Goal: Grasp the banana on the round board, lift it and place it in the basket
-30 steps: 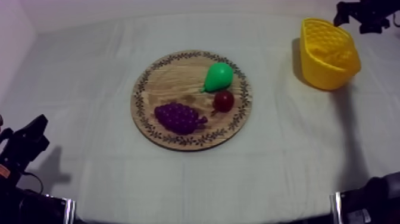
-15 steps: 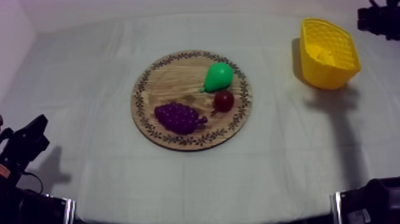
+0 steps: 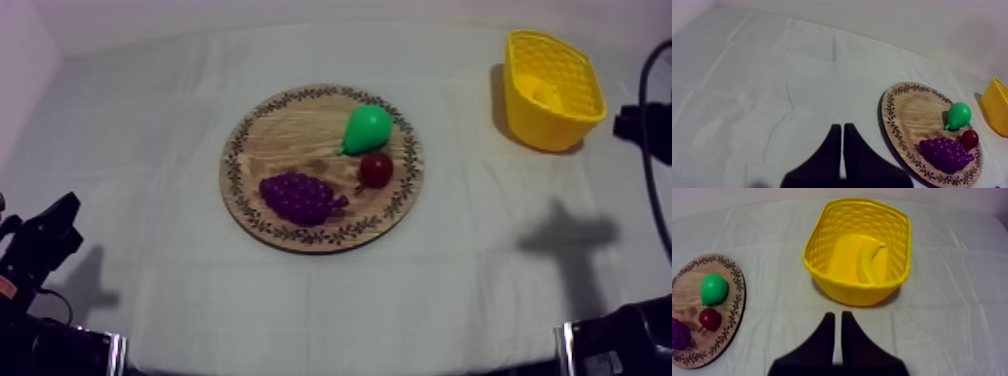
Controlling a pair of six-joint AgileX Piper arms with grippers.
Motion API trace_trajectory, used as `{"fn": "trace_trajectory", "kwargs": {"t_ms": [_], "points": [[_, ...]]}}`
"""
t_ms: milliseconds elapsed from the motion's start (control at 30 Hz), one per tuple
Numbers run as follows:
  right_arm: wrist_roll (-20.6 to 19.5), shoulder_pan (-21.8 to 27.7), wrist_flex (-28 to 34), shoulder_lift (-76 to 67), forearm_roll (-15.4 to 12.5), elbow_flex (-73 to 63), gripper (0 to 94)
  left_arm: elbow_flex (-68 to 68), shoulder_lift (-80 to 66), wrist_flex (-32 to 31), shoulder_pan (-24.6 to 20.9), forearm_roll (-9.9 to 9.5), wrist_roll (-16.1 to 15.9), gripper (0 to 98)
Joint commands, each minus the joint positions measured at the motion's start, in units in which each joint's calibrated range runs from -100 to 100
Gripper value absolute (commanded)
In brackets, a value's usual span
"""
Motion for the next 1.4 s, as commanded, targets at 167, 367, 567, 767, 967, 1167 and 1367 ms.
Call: {"fn": "trace_trajectory", "kwargs": {"t_ms": [167,367,567,767,967,1167,1367], "points": [[-0.7,-1.4,-3.8,-14.3,1.9,20.1,0.5,0.0,0.0,0.0,0.0,0.00,0.0,0.1],[2.2,0.2,-1.9,-25.6,-1.3,27.9,0.4,0.0,0.0,0.0,0.0,0.00,0.0,0.1],[1.2,2.7,0.9,-33.7,-2.7,28.8,0.4,0.0,0.0,0.0,0.0,0.00,0.0,0.1],[2.8,3.2,-1.5,-36.1,-2.6,29.7,0.5,0.0,0.0,0.0,0.0,0.00,0.0,0.1],[9.2,3.4,-4.3,-36.4,-2.6,30.3,0.5,0.0,0.0,0.0,0.0,0.00,0.0,0.1],[9.6,3.4,-4.6,-36.4,-2.6,30.4,0.5,0.0,0.0,0.0,0.0,0.00,0.0,0.1],[9.1,3.4,-4.6,-36.4,-2.6,30.4,0.5,0.0,0.0,0.0,0.0,0.00,0.0,0.1]]}}
